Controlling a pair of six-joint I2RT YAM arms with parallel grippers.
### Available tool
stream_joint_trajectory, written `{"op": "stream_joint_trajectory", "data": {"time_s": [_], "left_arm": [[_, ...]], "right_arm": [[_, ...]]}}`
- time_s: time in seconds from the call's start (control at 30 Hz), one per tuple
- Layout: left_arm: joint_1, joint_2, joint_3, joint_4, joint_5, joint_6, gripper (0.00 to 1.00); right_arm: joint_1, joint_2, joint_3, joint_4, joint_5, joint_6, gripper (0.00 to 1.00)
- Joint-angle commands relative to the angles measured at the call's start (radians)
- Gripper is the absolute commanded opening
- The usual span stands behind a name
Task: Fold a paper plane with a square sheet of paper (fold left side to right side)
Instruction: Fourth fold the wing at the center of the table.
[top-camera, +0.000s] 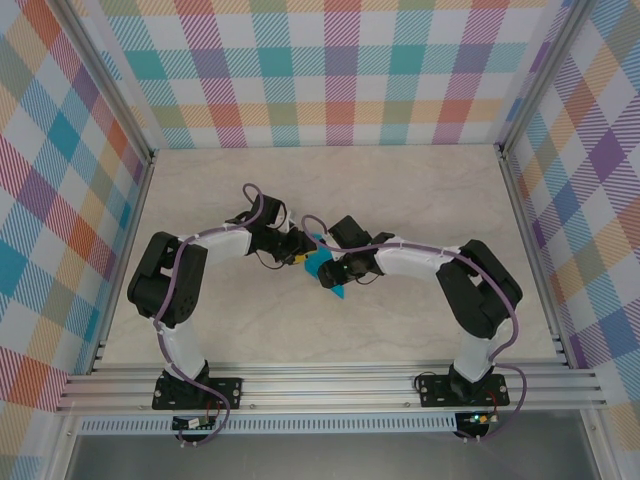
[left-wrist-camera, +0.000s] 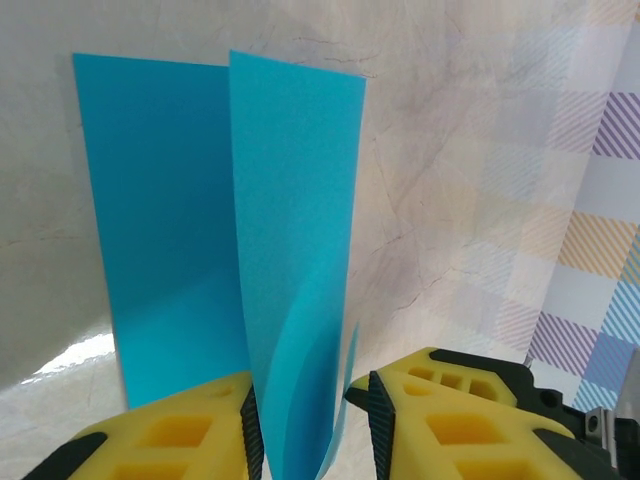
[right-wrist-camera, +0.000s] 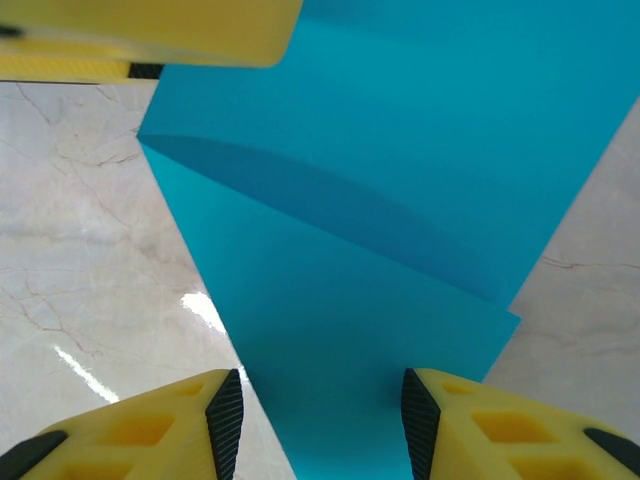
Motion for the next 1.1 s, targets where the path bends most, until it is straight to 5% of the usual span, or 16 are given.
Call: {"op": "stream_joint_trajectory", "data": {"time_s": [0.0,0.8,1.07], "left_arm": [[-0.016,0.019,0.031,-0.017,0.011,-0.020,0.34],[-0.016,0.040,0.045,0.003,0.010,-0.061,0.38],[-0.016,0.041,0.050,-0.001,0.010,-0.060,0.37]], "right_arm": [[0.001,0.016,-0.016,0.036,0.013,-0.012,0.47],[0.002,-0.013,-0.094,0.123,0.019,-0.015,0.50],[0.003,-0.002,-0.091,0.122,0.026,-0.010,0.38]]}}
